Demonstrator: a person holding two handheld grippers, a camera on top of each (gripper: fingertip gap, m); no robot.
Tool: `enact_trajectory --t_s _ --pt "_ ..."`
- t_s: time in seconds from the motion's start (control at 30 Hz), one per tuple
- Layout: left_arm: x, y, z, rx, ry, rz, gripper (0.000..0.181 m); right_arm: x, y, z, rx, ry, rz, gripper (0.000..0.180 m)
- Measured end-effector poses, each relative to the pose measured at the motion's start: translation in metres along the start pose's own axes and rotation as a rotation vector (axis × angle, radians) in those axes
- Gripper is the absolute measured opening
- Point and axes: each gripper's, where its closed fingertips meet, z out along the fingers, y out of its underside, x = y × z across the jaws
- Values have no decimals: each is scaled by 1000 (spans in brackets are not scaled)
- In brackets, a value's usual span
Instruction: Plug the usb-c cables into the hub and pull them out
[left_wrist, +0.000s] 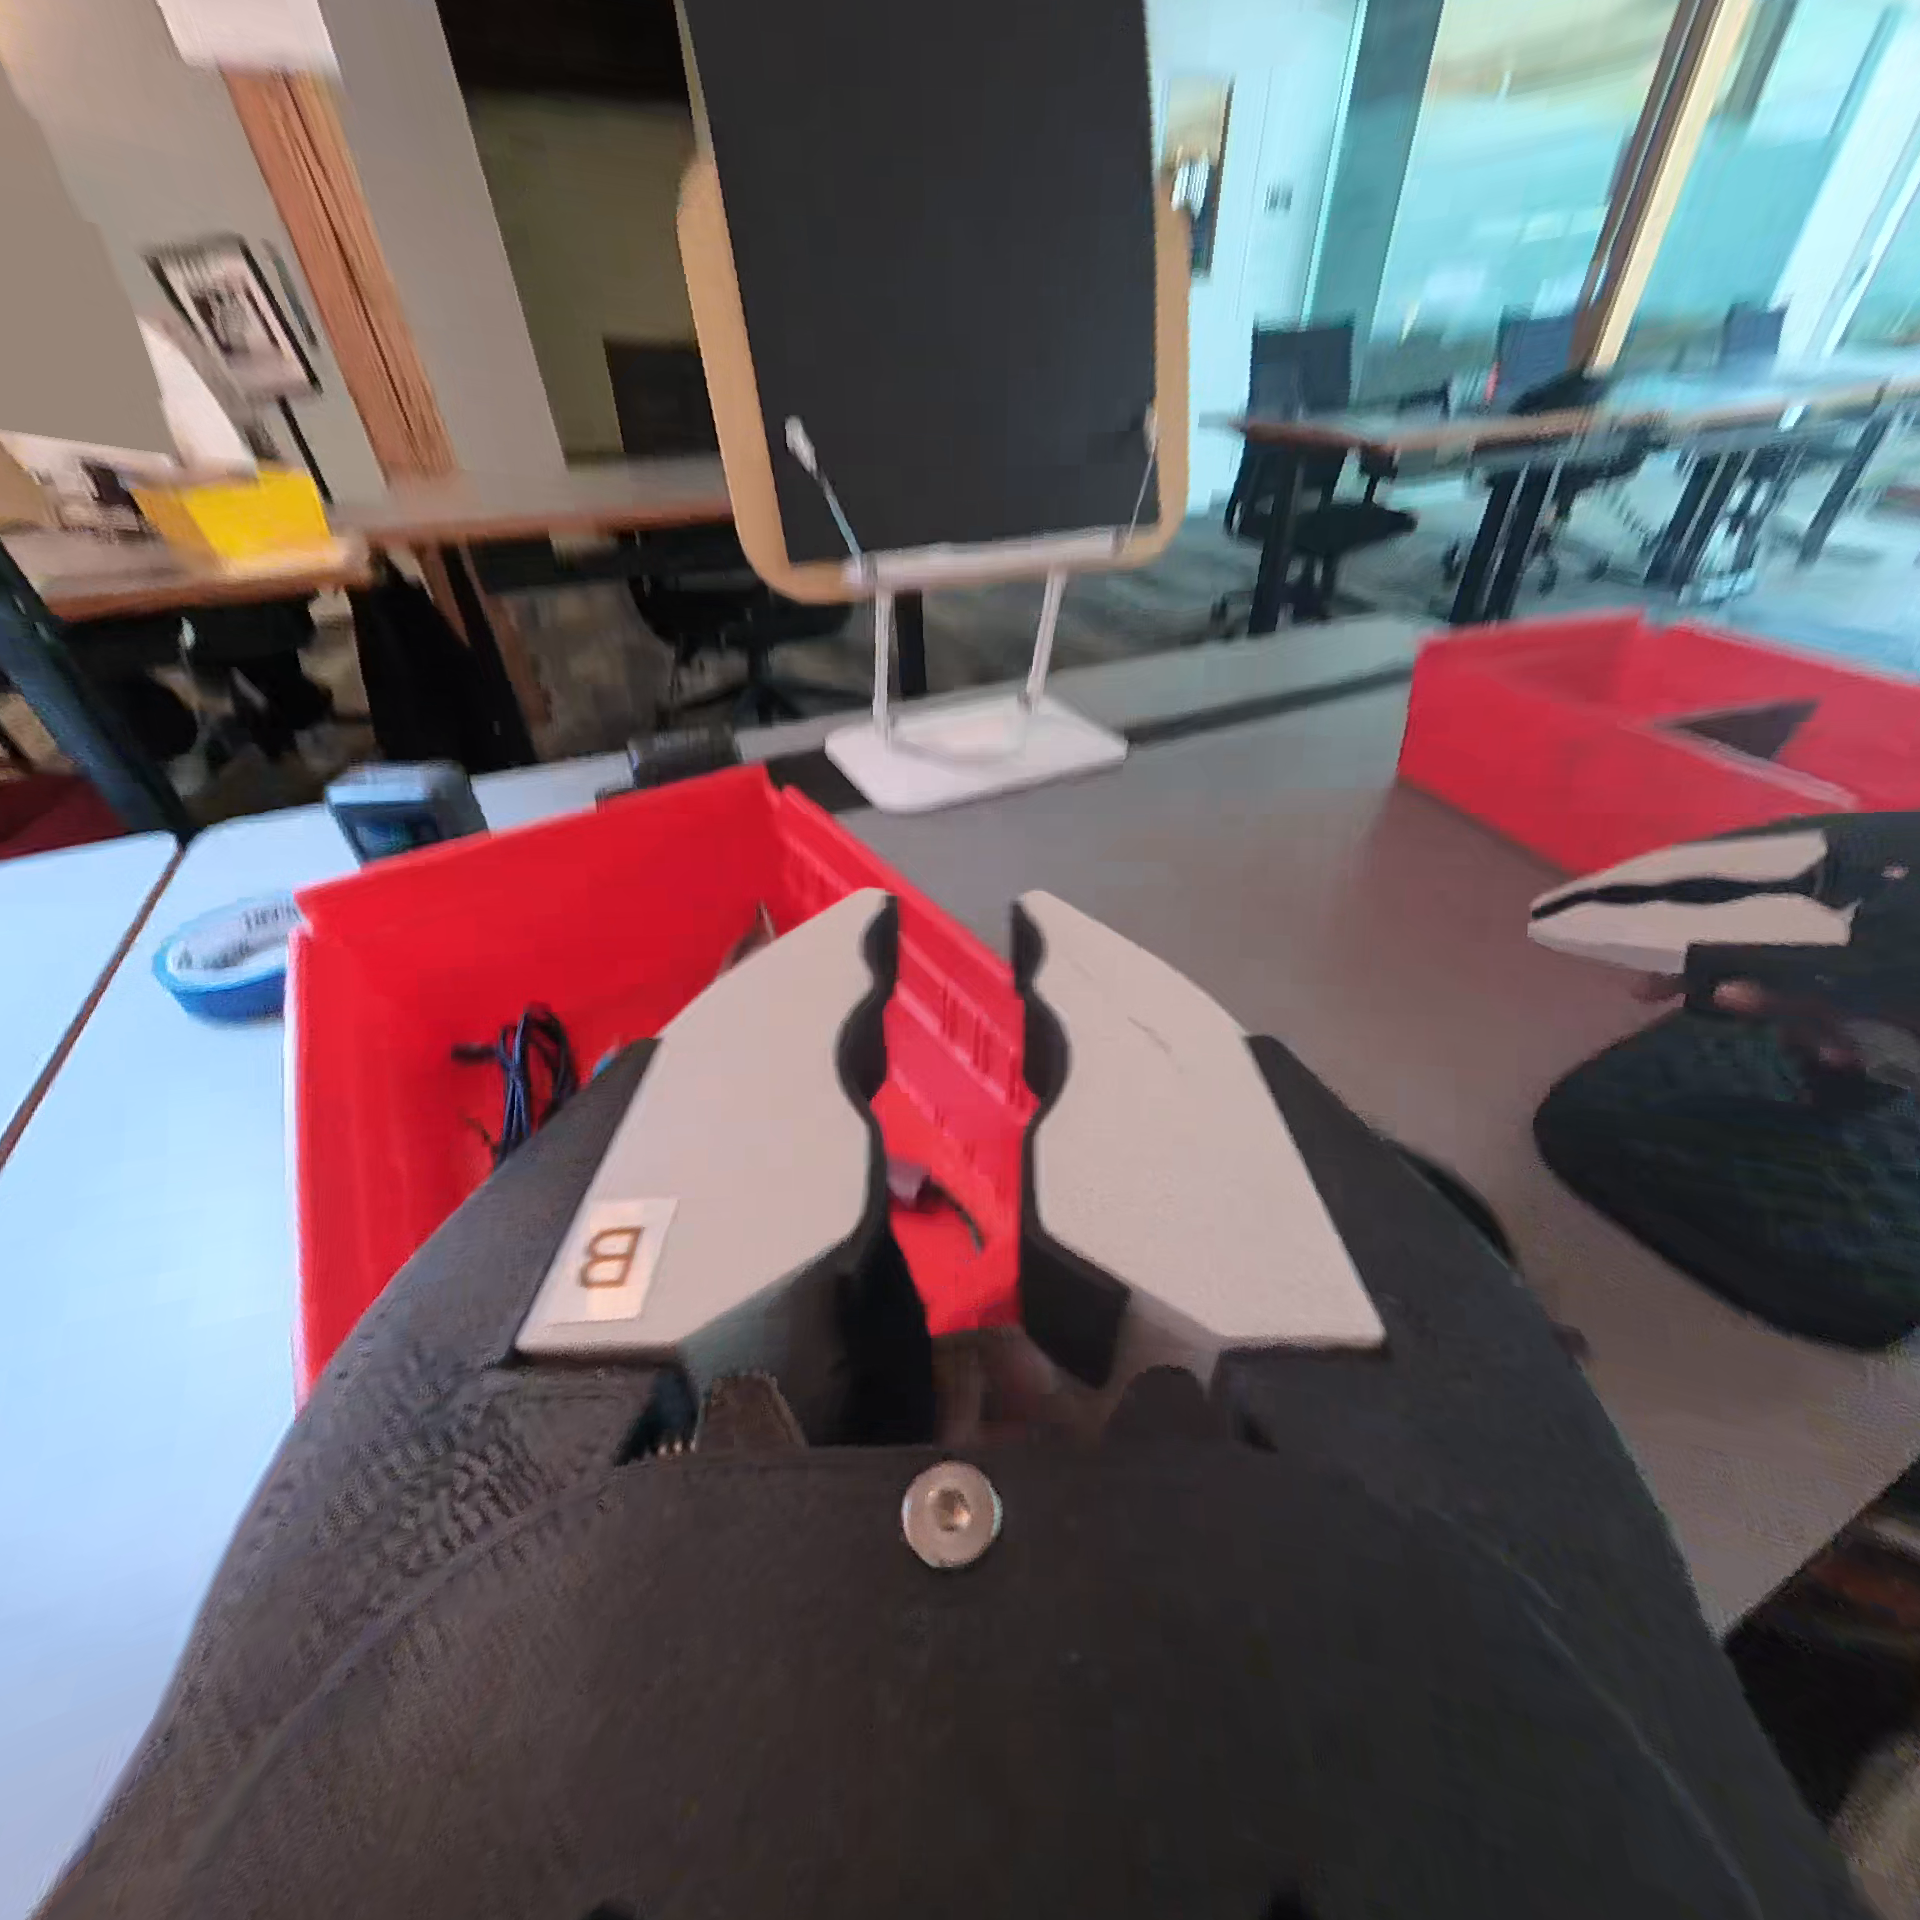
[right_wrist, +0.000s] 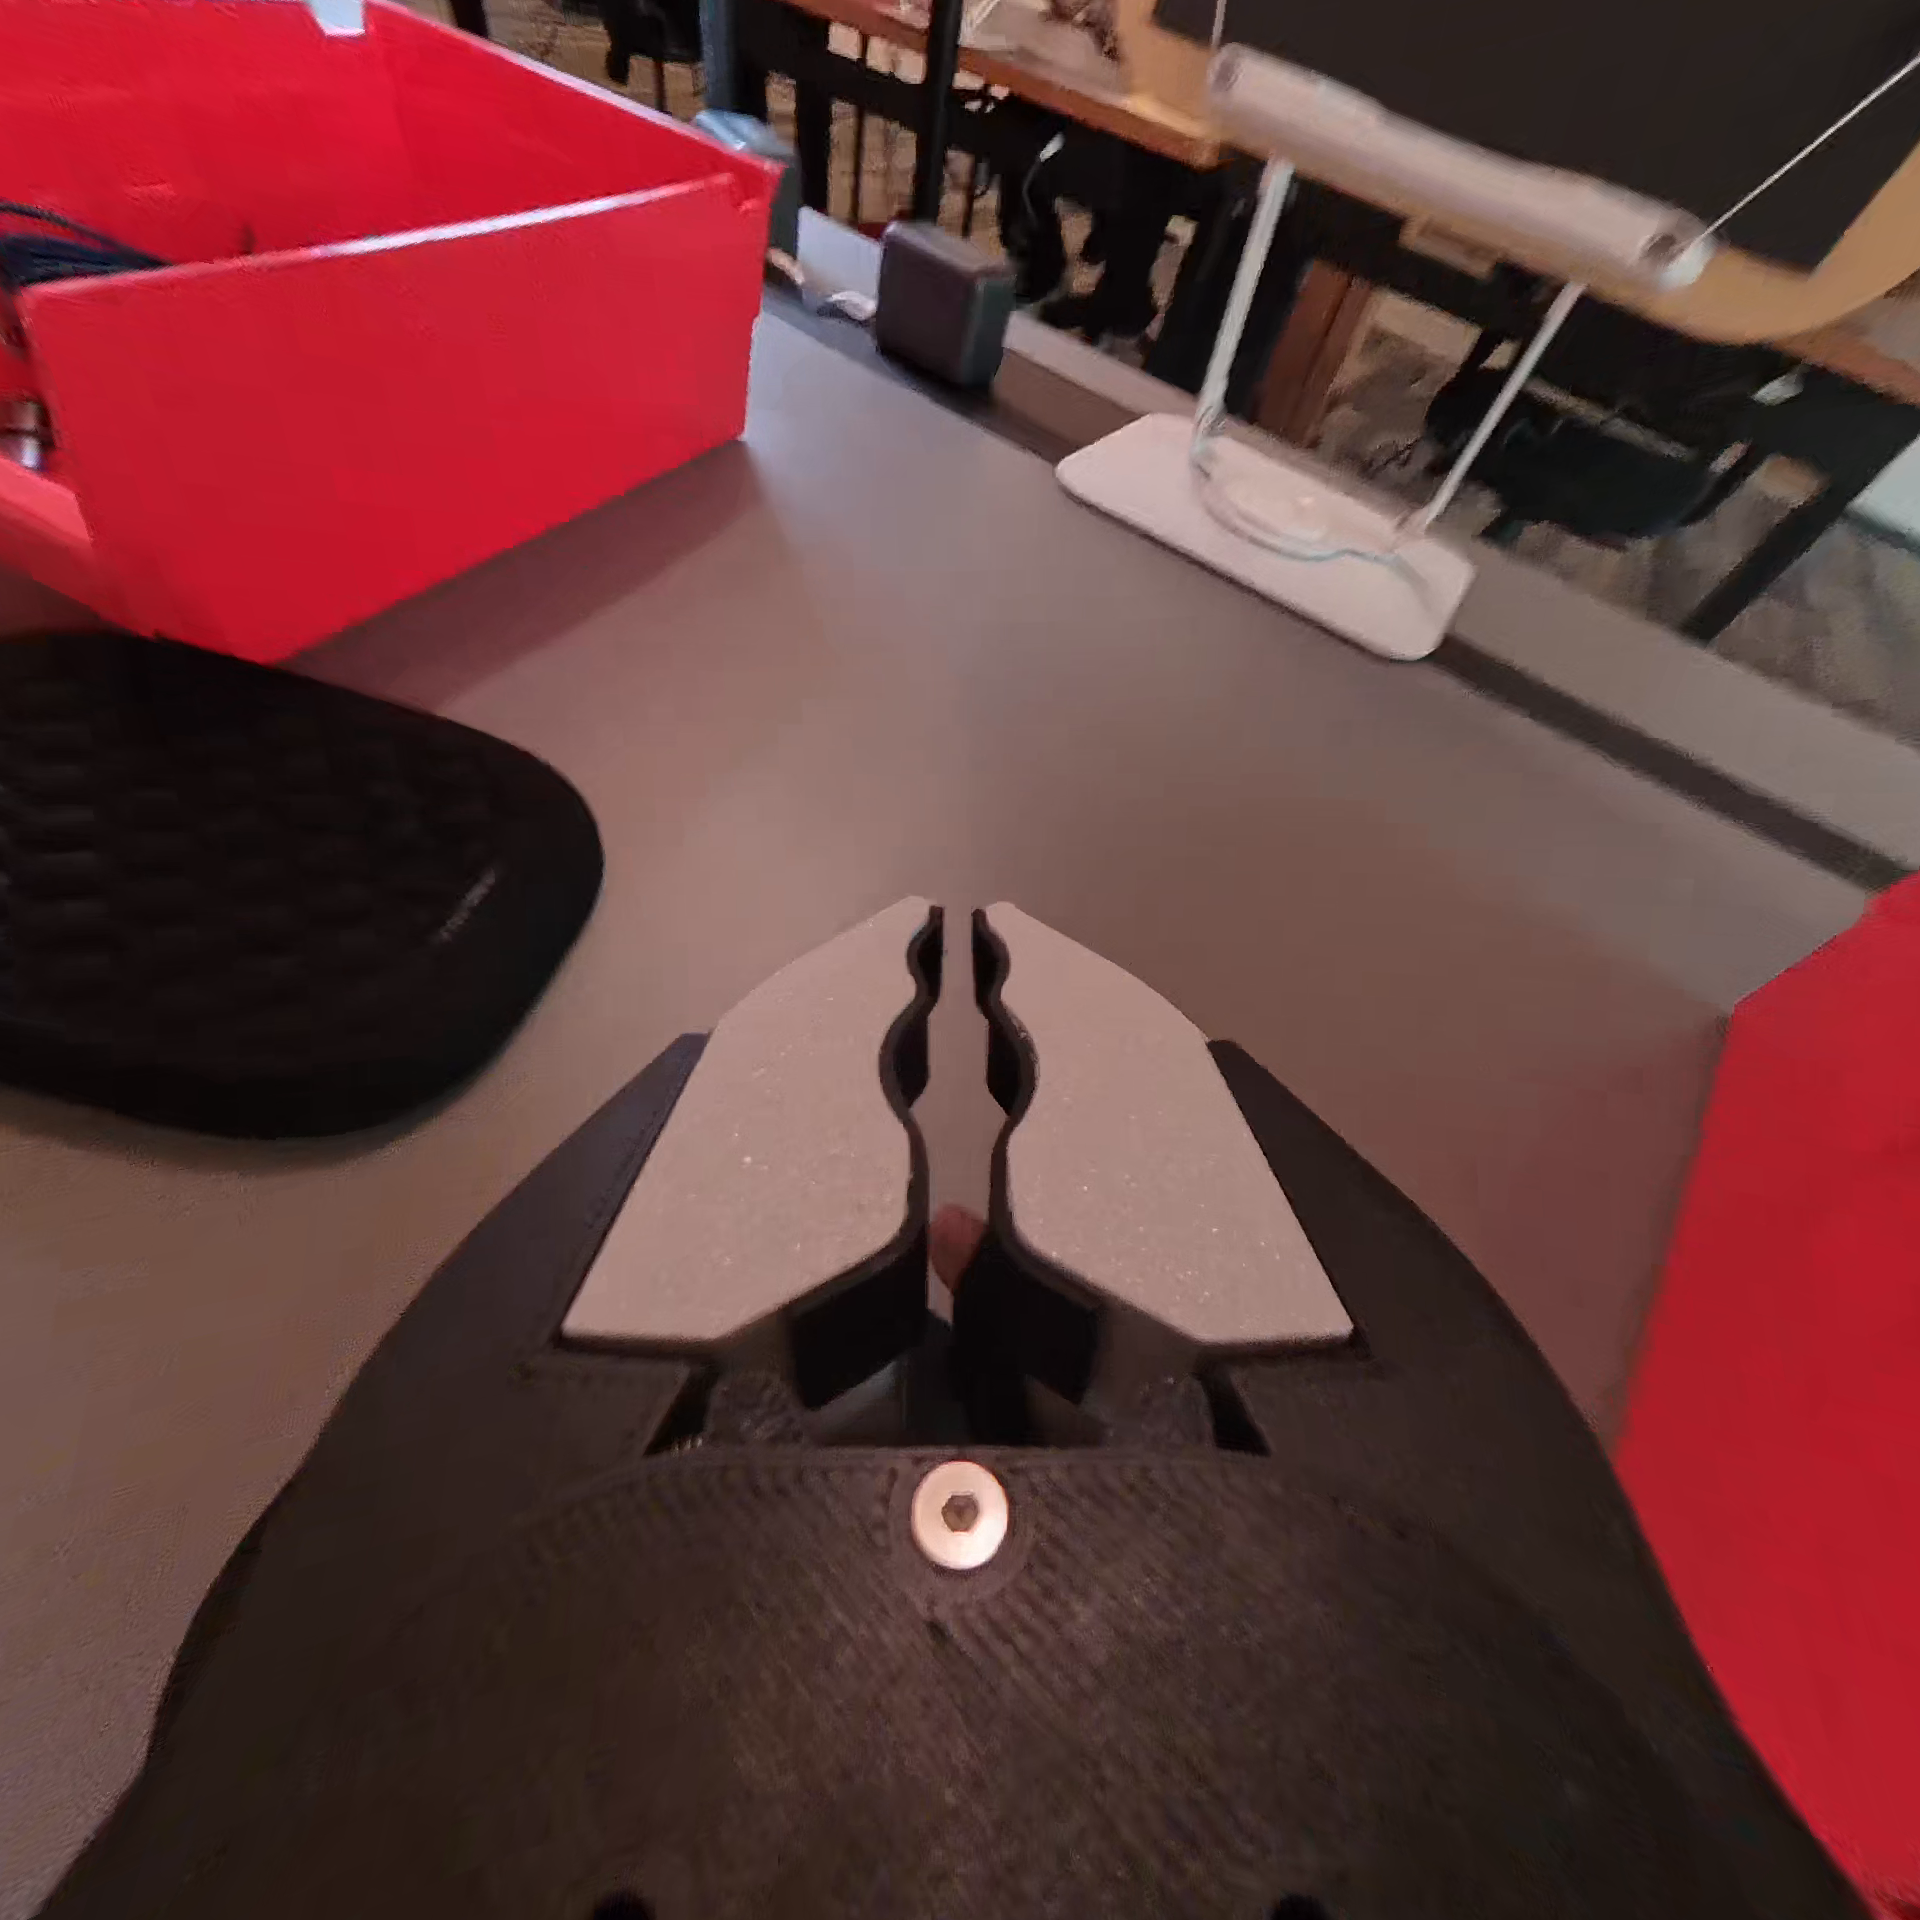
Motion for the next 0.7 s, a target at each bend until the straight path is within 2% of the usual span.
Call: enact_trajectory --t_s 0.07,0.13,0.23,0.33,0.4,0.5,0.6,0.7 --pt "-5 24 9 -140 -21 -3 44 -9 20 10 -46 -76 70 22" --pt "-7 45 17 -253 -25 -21 56 -2 30 14 -103 -49 124 43" --pt "-7 70 32 -375 -5 -42 68 0 27 11 -70 -81 185 53" --pt "-11 95 40 -511 -28 70 68 4 24 8 -34 -129 285 61" --pt "-8 103 48 -562 10 71 63 4 22 6 -14 -159 320 63" --pt "-23 100 69 -557 -35 -74 61 3 20 5 1 -175 323 62" --pt "-53 108 98 -517 -84 -344 81 3 21 5 2 -165 318 59" --pt "-79 125 107 -544 -146 -503 81 3 21 5 -5 -171 326 59"
